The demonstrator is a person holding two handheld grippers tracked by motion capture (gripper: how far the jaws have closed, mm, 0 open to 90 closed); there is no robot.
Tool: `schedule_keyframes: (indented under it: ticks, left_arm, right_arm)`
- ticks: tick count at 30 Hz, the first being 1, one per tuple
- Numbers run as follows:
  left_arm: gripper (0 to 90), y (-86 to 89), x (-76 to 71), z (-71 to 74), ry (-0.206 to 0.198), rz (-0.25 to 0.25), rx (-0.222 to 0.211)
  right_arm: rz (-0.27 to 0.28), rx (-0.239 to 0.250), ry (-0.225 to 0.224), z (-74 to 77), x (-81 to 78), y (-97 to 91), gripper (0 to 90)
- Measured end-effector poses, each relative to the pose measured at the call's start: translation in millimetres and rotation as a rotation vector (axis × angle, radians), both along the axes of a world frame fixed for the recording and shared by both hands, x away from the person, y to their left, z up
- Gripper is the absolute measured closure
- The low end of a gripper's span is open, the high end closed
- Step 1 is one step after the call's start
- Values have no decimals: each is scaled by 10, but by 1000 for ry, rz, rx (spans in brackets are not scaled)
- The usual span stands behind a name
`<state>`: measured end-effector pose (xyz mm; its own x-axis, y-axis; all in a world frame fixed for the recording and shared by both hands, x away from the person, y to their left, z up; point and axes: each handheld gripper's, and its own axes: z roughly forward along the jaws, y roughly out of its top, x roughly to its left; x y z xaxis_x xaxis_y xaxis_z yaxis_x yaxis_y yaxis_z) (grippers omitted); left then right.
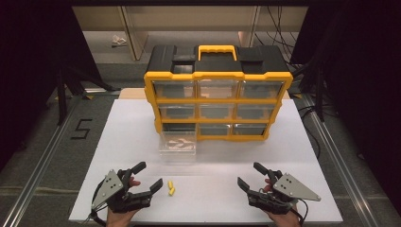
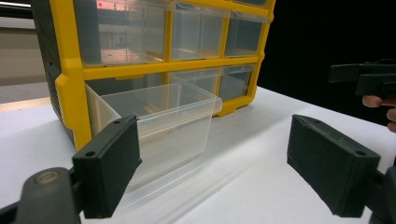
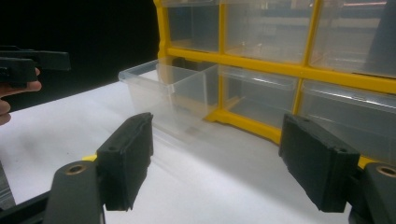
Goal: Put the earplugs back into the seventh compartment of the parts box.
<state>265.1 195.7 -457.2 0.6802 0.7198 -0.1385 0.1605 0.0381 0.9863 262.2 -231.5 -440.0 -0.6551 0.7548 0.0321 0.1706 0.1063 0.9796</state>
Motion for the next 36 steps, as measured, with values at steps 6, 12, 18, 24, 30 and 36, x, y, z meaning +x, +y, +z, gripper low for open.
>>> schedule_keyframes:
  ticks: [6, 12, 18, 24, 30, 36]
  left_arm:
    - [169, -2, 3, -2, 2, -2, -1]
    - [169, -9, -1, -2, 1, -5, 1]
    - [171, 1, -11, 0, 0, -3, 0]
    - [172, -9, -12, -2, 0, -6, 4]
    - [173, -8, -10, -4, 3, -6, 4]
    - [173, -13, -11, -6, 4, -8, 6]
  right_arm:
    - [3, 3, 1, 0, -2, 0, 271]
    - [4, 0, -1, 1, -6, 2, 271]
    - [13, -4, -3, -2, 1, 27, 271]
    - [29, -4, 5, -1, 1, 46, 268]
    - [68, -16, 20, 12, 7, 85, 268]
    - [141, -64, 48, 43, 25, 170, 272]
